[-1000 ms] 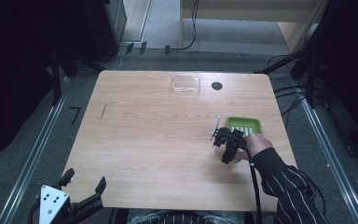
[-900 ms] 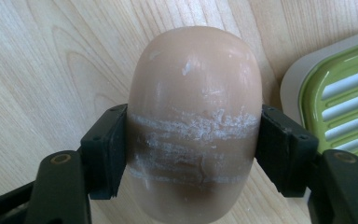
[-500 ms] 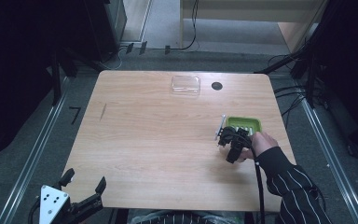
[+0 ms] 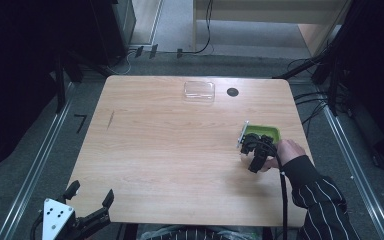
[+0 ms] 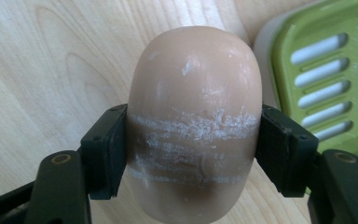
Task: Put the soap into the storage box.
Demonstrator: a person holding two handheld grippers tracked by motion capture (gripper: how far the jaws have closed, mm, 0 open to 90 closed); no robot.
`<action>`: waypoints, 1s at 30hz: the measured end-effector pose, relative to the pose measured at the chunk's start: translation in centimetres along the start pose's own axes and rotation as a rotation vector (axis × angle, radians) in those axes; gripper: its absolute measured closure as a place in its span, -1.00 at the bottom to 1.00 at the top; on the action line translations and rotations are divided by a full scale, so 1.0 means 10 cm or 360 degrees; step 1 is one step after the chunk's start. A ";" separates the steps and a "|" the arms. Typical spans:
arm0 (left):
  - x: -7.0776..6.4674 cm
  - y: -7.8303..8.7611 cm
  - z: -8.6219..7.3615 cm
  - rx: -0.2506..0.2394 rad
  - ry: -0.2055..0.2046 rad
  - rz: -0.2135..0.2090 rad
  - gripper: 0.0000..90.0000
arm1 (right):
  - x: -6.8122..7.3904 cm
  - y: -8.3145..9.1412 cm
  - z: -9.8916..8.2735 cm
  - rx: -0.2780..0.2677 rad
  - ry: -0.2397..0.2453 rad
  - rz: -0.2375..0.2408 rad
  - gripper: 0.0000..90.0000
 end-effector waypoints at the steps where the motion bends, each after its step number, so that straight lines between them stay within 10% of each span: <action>1: 0.00 0.00 0.00 0.0000 0.0000 0.0000 -0.84 | 0.00 0.00 0.00 0.0000 0.0000 0.0000 -0.27; 30: -0.01 -0.01 0.00 0.0011 -0.0008 0.0001 -0.84 | -0.30 0.01 -0.21 -0.0004 0.0028 -0.0025 -0.27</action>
Point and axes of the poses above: each handheld gripper's, and its own axes: y roughly backward along the jaws, z roughly out of its top, x roughly to its left, the point moved 3 cm from there along -y, roughly forward along the jaws, and after that the axes turned 2 degrees about -y, right-handed, at the moved point
